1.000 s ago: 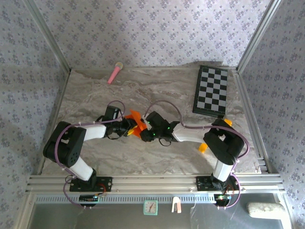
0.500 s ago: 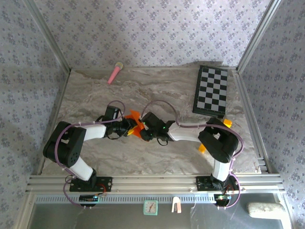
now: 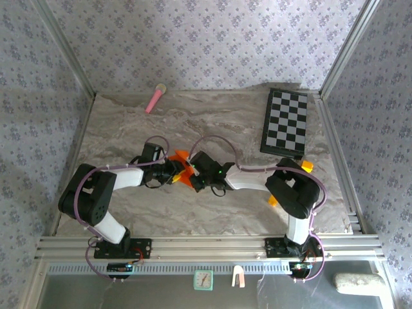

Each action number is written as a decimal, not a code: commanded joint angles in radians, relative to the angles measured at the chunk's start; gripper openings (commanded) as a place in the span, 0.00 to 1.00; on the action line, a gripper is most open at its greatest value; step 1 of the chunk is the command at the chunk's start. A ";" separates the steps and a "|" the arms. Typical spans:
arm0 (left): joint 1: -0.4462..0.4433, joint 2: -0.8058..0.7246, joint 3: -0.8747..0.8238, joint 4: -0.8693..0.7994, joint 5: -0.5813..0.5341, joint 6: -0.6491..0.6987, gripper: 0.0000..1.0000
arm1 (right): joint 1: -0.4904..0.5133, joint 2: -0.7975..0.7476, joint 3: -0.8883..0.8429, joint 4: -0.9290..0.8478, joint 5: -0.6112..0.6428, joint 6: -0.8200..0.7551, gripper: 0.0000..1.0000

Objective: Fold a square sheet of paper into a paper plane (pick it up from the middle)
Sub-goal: Fourth fold the wing at the center of the table.

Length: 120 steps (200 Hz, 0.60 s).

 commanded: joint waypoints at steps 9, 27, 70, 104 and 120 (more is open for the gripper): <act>-0.004 0.019 0.002 -0.075 -0.035 0.003 0.38 | -0.008 0.021 0.029 -0.022 -0.059 -0.015 0.08; -0.004 0.007 0.001 -0.085 -0.043 0.006 0.35 | -0.018 0.024 0.029 -0.015 -0.107 -0.014 0.06; -0.005 -0.017 0.003 -0.109 -0.059 0.014 0.30 | -0.062 0.040 0.022 0.015 -0.243 0.016 0.03; -0.004 -0.040 0.006 -0.124 -0.062 0.019 0.28 | -0.103 0.060 0.007 0.055 -0.345 0.062 0.03; -0.004 -0.056 0.008 -0.133 -0.065 0.022 0.27 | -0.118 0.068 0.004 0.070 -0.382 0.078 0.03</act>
